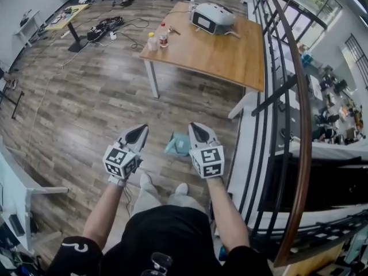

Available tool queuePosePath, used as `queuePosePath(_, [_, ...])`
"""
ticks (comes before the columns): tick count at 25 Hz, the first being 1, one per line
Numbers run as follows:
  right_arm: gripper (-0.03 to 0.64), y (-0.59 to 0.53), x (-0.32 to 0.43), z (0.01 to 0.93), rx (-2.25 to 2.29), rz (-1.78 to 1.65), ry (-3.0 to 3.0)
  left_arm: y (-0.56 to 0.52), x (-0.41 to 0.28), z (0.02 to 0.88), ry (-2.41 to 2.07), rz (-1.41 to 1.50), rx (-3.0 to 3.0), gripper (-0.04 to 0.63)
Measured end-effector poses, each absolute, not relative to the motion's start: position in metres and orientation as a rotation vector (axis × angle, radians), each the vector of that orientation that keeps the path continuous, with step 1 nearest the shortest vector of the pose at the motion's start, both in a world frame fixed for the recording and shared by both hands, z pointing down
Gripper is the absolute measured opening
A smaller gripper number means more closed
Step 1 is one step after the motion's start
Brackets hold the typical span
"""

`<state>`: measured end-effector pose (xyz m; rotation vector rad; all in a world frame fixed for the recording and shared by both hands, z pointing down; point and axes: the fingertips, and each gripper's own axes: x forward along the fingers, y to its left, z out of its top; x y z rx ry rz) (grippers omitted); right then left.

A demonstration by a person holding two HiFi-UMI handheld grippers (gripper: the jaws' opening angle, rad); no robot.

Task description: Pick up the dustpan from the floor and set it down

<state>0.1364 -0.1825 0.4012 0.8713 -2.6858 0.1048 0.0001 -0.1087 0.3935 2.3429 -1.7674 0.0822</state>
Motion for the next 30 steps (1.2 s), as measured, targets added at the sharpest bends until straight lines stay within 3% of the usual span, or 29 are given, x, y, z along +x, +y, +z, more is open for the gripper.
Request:
queuePosePath(15, [-0.008,-0.222,0.060,0.473,1.081,0.179,-2.563,-0.165,-0.071,0.467,-1.581,0.102,2.422,-0.003])
queuePosePath(27, [-0.008,-0.250,0.045,0.577,1.179,0.286,-2.440,-0.206,-0.090,0.551,-1.459,0.116,2.408,-0.003])
queuePosePath(29, [0.010,-0.256,0.049,0.600,1.192,0.306,-2.413,-0.213,-0.087,0.569,-1.438,0.119,2.403,-0.003])
queuePosePath(30, [0.061,-0.258,0.052,0.612,1.199,0.317,-2.398,-0.215,-0.084,0.579,-1.426,0.124,2.402,-0.003])
